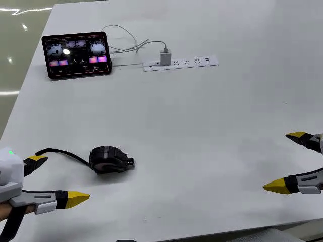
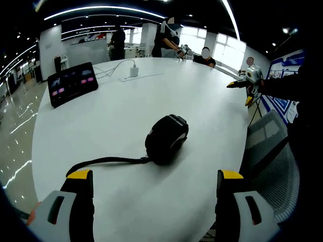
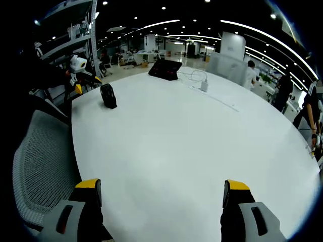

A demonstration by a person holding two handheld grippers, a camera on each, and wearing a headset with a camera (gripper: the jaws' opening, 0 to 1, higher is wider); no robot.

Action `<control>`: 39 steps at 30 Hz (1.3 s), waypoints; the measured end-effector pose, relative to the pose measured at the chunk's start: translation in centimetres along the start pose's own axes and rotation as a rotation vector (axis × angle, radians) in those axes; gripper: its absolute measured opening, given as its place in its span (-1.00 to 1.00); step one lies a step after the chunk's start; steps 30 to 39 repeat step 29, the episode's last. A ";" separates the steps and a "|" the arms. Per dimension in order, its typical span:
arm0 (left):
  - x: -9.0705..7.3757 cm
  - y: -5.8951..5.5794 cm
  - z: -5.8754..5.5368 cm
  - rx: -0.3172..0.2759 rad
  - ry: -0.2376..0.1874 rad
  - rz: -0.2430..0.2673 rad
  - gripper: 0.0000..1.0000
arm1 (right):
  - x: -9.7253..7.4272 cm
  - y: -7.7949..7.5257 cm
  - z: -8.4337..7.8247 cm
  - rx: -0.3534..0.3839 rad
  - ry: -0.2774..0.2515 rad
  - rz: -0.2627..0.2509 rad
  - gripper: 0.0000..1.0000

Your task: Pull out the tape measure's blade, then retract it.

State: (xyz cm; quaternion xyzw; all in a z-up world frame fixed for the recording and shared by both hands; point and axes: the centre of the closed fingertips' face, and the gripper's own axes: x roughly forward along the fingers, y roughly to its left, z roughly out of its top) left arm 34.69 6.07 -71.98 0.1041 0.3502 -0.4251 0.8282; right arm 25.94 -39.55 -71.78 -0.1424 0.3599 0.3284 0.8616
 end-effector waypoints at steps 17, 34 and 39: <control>-0.3 -0.7 -0.1 0.007 -0.001 -0.035 0.99 | -0.5 -0.6 0.0 -0.010 0.007 -0.011 0.98; -0.5 -0.3 -0.1 0.017 0.008 -0.025 0.99 | -0.6 -0.8 0.0 -0.012 0.009 -0.013 0.98; -0.5 -0.3 -0.1 0.017 0.008 -0.025 0.99 | -0.6 -0.8 0.0 -0.012 0.009 -0.013 0.98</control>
